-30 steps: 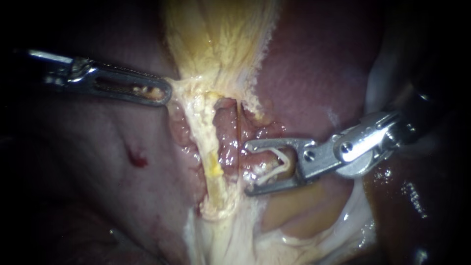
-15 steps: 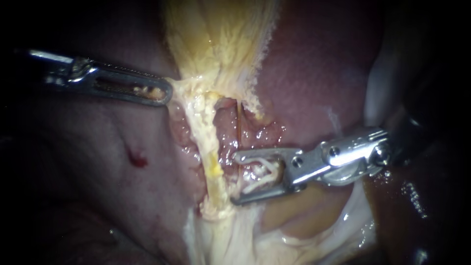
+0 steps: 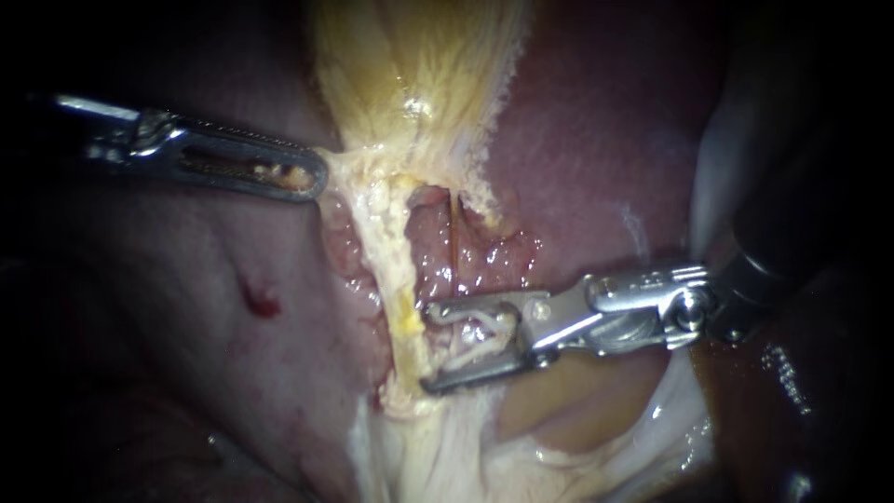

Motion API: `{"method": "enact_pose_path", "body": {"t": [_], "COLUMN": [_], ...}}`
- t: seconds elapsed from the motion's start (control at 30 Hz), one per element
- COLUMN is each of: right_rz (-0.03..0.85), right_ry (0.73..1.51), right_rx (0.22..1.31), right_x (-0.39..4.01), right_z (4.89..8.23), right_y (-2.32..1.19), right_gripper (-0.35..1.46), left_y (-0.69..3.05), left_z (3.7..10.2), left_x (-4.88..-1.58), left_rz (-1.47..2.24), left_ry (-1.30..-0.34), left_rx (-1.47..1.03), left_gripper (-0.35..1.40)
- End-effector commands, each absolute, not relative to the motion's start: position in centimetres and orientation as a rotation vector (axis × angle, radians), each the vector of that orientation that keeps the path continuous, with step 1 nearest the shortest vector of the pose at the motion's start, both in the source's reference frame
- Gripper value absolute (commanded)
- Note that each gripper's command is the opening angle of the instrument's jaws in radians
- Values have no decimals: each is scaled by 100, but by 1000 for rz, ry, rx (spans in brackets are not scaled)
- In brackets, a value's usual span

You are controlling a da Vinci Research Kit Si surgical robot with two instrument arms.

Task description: Clipping first clip left tube

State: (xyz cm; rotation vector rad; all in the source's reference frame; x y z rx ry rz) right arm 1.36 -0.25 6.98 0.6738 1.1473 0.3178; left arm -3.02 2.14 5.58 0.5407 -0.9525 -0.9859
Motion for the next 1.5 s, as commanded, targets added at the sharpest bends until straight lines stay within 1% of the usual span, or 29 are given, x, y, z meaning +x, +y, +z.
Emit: {"method": "enact_pose_path", "body": {"t": [0.03, 0.47, 0.8, 0.97, 1.17, 1.33, 1.5], "right_rz": [323, 329, 321, 317, 308, 305, 288], "right_ry": [1146, 1152, 1165, 1182, 1206, 1241, 1257], "right_rx": [676, 675, 679, 700, 715, 753, 771], "right_x": [135, 137, 142, 146, 161, 169, 176], "right_z": [701, 721, 725, 722, 717, 712, 705], "right_y": [-24, -17, -17, -20, -25, -31, -40], "right_gripper": [49, 49, 49, 49, 49, 49, 49], "left_y": [214, 213, 213, 213, 214, 214, 214], "left_z": [558, 557, 557, 557, 557, 557, 557], "left_x": [-302, -302, -302, -302, -303, -303, -304], "left_rz": [-986, -986, -986, -986, -987, -987, -987], "left_ry": [-953, -953, -953, -953, -953, -953, -953], "left_rx": [541, 540, 540, 540, 540, 540, 540], "left_gripper": [-35, -35, -35, -35, -35, -35, -35]}}
